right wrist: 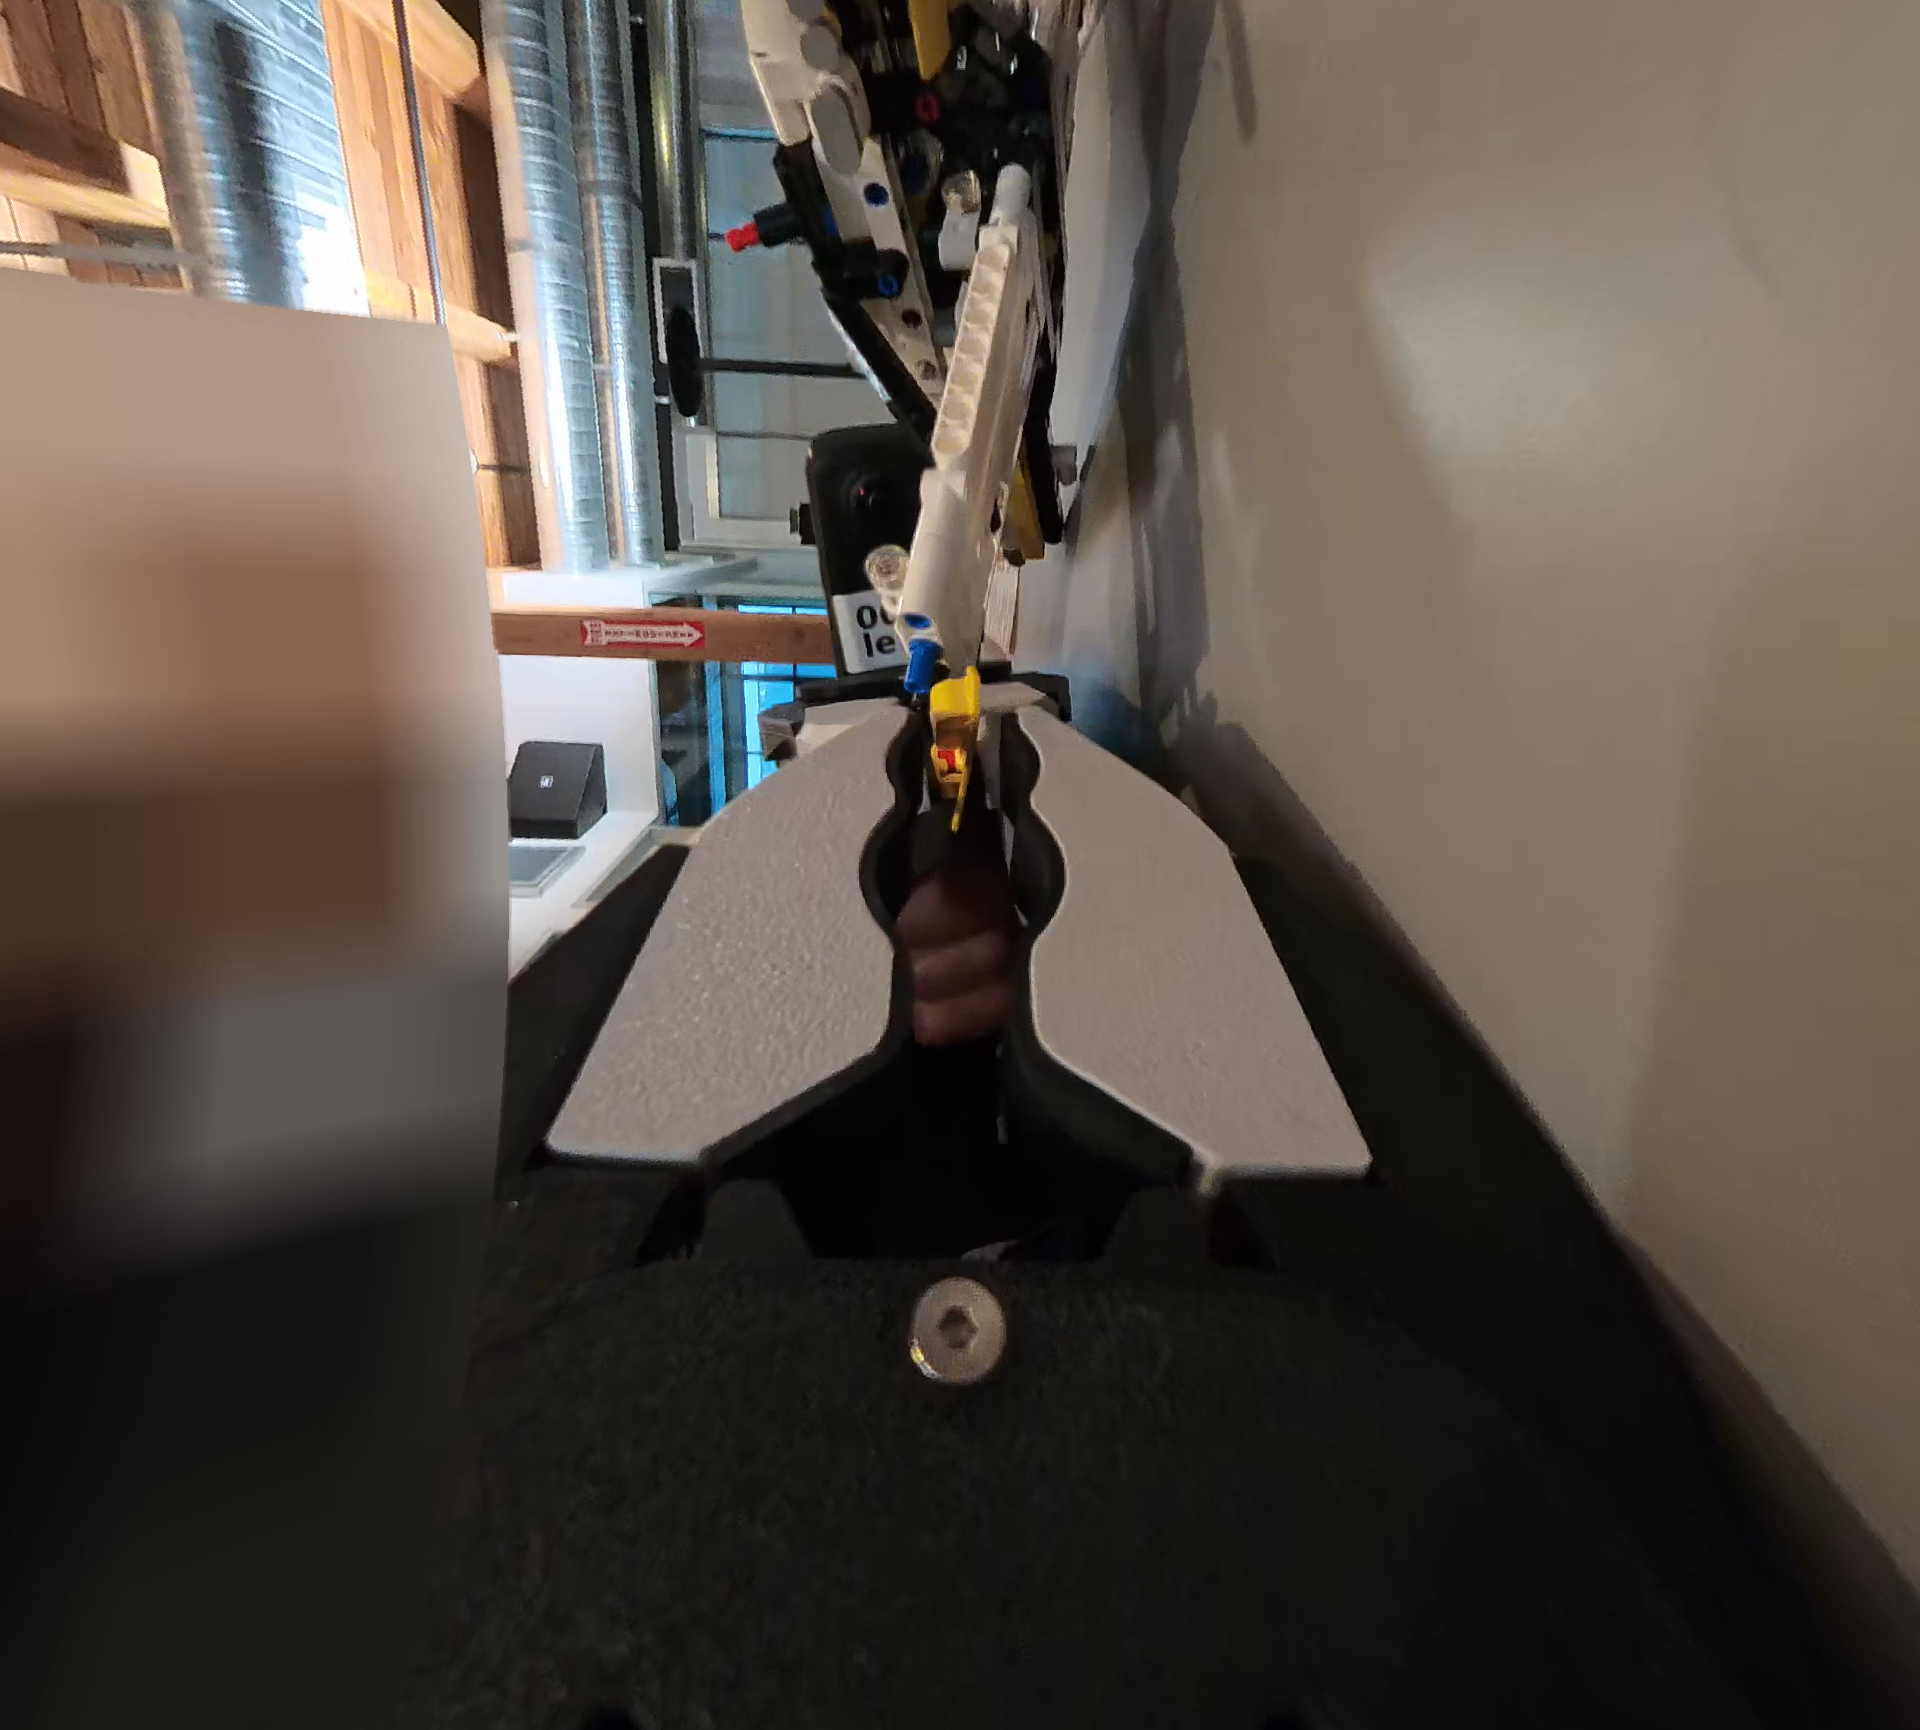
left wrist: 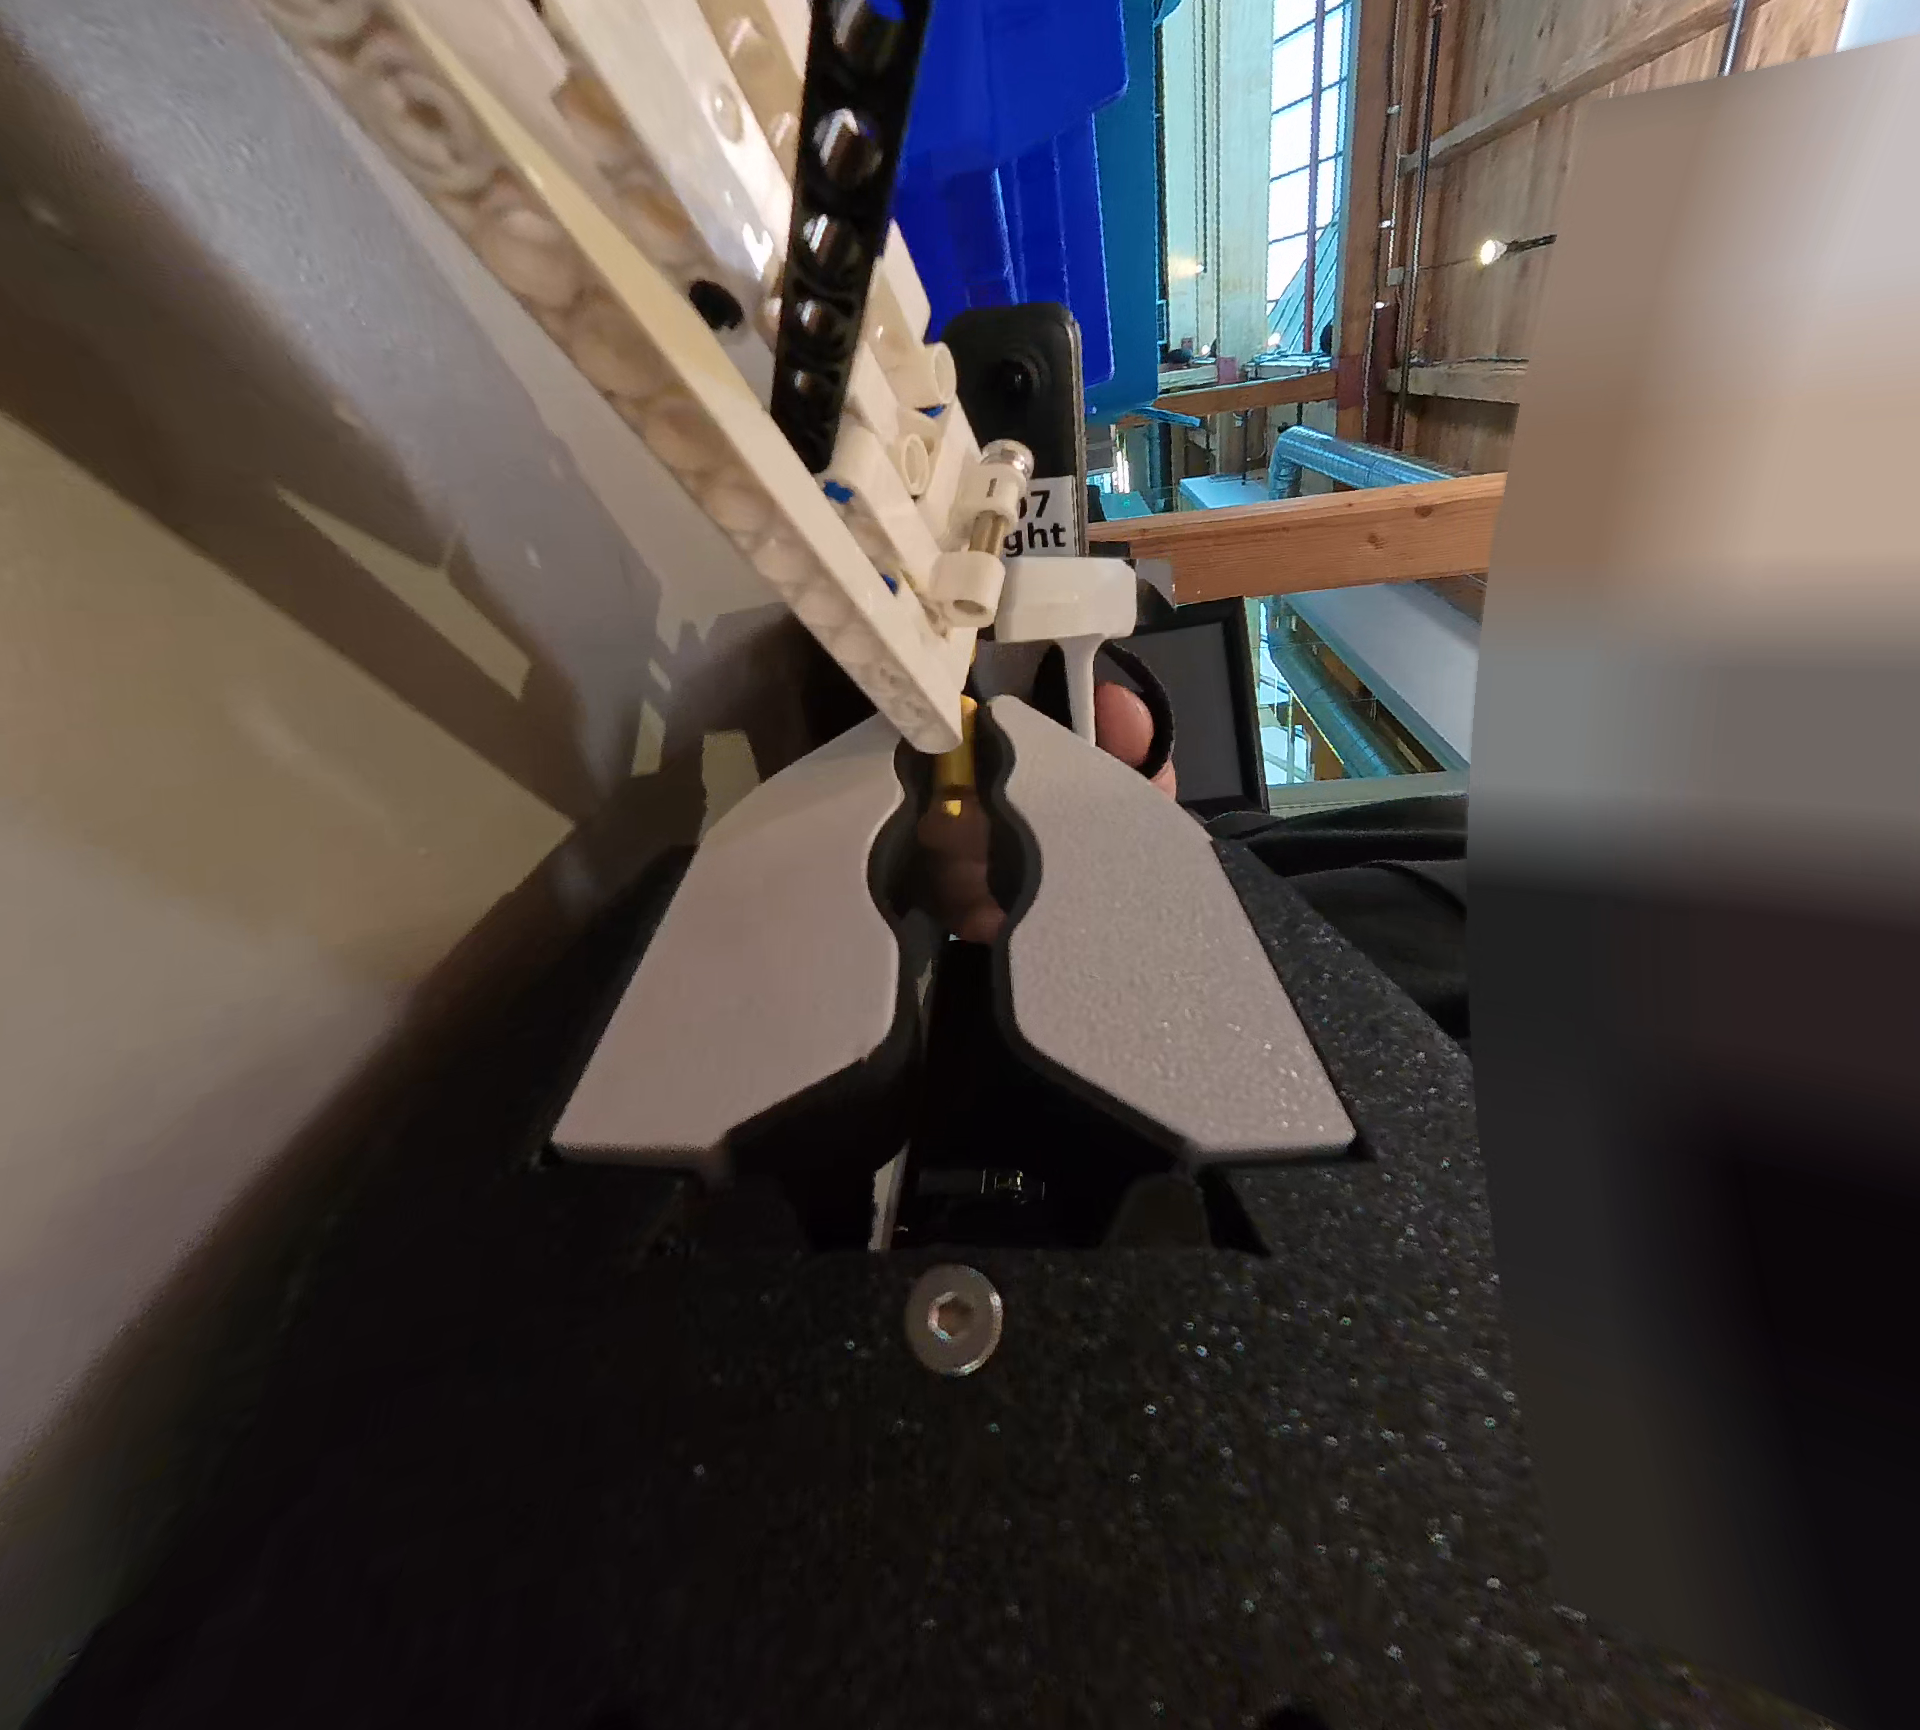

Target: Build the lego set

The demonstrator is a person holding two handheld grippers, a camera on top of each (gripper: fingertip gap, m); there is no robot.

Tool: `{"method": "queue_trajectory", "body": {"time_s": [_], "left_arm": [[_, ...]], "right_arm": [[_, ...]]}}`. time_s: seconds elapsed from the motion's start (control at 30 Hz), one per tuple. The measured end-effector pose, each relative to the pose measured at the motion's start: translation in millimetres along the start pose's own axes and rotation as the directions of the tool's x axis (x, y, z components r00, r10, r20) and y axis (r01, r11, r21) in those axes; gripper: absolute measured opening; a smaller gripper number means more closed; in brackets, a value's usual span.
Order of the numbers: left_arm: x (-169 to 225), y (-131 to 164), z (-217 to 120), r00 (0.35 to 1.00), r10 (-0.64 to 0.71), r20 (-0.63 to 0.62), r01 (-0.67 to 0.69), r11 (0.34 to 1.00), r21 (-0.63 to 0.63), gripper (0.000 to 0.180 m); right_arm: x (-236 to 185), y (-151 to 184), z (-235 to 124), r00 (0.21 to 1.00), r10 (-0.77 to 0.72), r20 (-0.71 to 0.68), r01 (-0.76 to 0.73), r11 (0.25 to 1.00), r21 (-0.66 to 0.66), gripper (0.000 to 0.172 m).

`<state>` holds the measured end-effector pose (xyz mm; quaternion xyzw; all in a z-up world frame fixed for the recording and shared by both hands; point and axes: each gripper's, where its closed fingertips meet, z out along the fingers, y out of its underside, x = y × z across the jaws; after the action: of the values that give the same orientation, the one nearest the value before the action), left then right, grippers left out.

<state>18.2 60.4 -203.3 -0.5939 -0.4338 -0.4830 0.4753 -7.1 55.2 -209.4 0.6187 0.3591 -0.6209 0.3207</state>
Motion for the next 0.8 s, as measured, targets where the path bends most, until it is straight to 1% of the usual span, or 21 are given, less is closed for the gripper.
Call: {"method": "queue_trajectory", "body": {"time_s": [0.3,0.67,0.8], "left_arm": [[3.9,-4.2,1.3,1.000,-0.006,-0.030,0.007,1.000,0.025,0.007],[3.9,-6.1,0.8,0.999,-0.016,-0.040,0.018,0.999,0.040,0.007],[4.2,-6.2,1.1,0.999,-0.022,-0.048,0.024,0.999,0.041,0.007]], "right_arm": [[-3.3,-3.6,3.2,1.000,0.000,0.024,-0.002,0.996,0.092,0.011],[-2.3,-5.9,6.3,1.000,0.004,0.017,-0.006,0.994,0.109,0.013],[-4.1,-5.5,8.3,0.999,0.016,0.039,-0.020,0.993,0.114,0.012]]}}
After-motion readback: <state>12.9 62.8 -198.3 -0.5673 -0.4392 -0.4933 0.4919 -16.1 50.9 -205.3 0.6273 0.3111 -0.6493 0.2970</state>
